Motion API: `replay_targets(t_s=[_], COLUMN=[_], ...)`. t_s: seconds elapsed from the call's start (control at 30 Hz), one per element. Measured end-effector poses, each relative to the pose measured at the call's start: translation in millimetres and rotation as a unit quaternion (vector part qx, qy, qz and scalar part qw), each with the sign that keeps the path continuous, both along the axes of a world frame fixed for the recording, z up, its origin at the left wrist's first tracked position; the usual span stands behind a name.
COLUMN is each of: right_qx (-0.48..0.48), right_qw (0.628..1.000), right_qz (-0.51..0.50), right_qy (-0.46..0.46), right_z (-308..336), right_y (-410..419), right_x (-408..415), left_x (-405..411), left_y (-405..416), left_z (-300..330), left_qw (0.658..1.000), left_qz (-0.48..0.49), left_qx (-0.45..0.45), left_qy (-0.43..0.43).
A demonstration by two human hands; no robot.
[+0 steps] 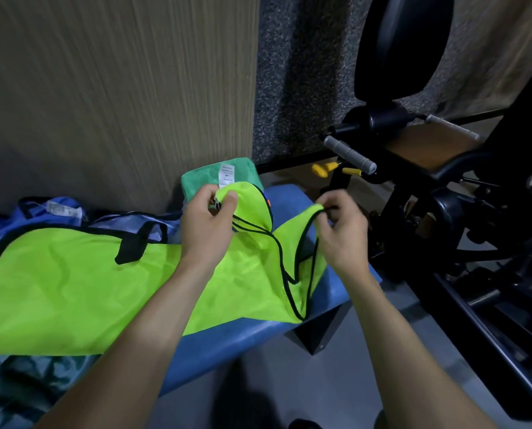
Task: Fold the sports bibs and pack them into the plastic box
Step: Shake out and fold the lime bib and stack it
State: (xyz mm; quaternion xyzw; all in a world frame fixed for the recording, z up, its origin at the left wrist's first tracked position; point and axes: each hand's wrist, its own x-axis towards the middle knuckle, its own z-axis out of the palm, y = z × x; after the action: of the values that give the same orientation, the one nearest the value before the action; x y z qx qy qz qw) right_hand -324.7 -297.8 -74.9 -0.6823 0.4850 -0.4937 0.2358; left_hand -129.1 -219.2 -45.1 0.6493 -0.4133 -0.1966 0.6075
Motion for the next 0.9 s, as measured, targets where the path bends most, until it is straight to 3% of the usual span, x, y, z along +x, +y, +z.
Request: replay_targets(t_s=[0.07, 0.1, 0.23, 0.43, 0.57, 0.7, 0.9], right_qx=[-0.033, -0.036, 0.066, 0.173, 0.136, 0.095, 0.082], right_qw=[0.993, 0.995, 0.99, 0.963, 0.983, 0.989, 0.99], right_qz=[0.015, 0.007, -0.042, -0.041, 0.071, 0.109, 0.117], right_qy=[-0.111, -0.095, 0.121, 0.203, 0.098, 0.037, 0.021], right_z=[13, 15, -12, -18, -12, -13, -16], right_y=[4, 6, 0, -1, 9, 10, 9], right_x=[-2, -5, -32, -48, -47, -45, -37], left_x=[3, 5, 5, -3, -13, -22, -34], left_y=[-1, -1, -1, -3, -3, -9, -53], left_z=[3, 3, 0, -4, -1, 8, 6], left_qw=[1.0, 0.999, 0.999, 0.999, 0.993, 0.953, 0.892], left_qz=[0.015, 0.018, 0.016, -0.008, -0.06, -0.151, -0.196], left_qx=[-0.013, -0.019, -0.032, -0.031, -0.019, 0.076, 0.236], left_qy=[0.021, 0.029, 0.005, 0.024, -0.103, -0.251, -0.332])
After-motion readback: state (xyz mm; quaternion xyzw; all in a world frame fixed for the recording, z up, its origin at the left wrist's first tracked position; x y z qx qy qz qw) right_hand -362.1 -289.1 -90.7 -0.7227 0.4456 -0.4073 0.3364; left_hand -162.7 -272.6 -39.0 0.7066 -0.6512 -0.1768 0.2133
